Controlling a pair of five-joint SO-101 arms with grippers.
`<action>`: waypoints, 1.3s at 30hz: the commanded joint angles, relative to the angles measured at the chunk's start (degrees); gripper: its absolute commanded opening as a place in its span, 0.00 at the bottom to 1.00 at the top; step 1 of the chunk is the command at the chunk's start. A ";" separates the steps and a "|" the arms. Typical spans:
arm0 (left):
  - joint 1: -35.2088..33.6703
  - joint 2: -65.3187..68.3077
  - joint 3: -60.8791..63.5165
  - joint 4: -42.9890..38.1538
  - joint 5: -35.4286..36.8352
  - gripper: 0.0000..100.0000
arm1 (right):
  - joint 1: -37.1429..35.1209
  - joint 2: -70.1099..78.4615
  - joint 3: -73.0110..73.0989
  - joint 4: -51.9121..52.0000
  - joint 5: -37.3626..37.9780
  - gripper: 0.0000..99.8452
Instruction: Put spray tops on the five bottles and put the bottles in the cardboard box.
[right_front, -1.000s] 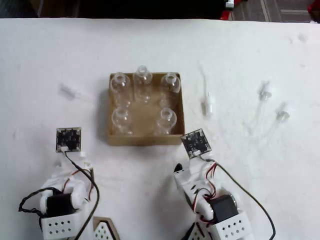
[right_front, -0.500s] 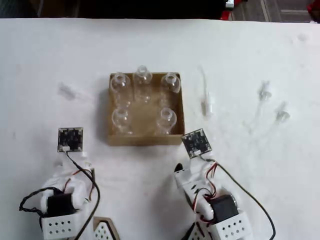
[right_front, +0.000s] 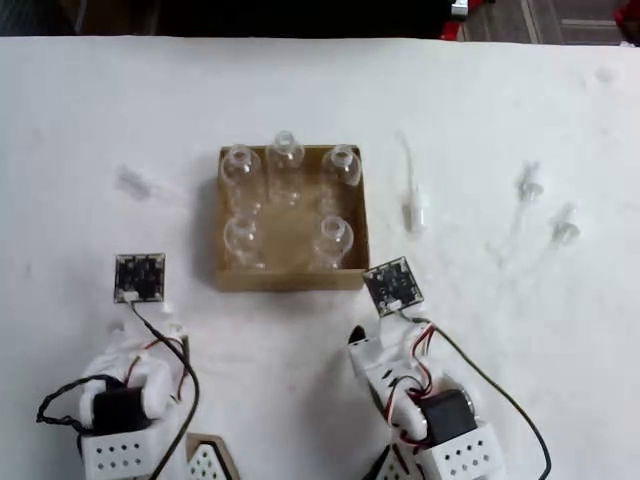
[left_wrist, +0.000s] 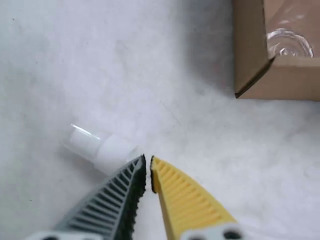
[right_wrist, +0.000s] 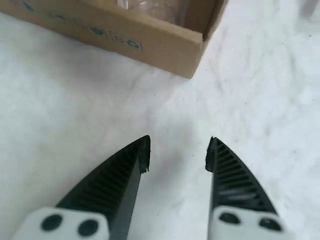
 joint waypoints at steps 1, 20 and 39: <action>-1.89 -0.75 -8.53 -0.97 -0.62 0.03 | 0.57 -0.31 0.53 -1.36 0.53 0.16; -2.07 -0.57 -18.11 -18.20 -12.92 0.03 | 0.75 -0.31 0.53 1.98 0.62 0.16; -12.09 52.00 -40.26 -11.87 1.49 0.07 | 3.03 -0.31 0.53 1.98 0.62 0.16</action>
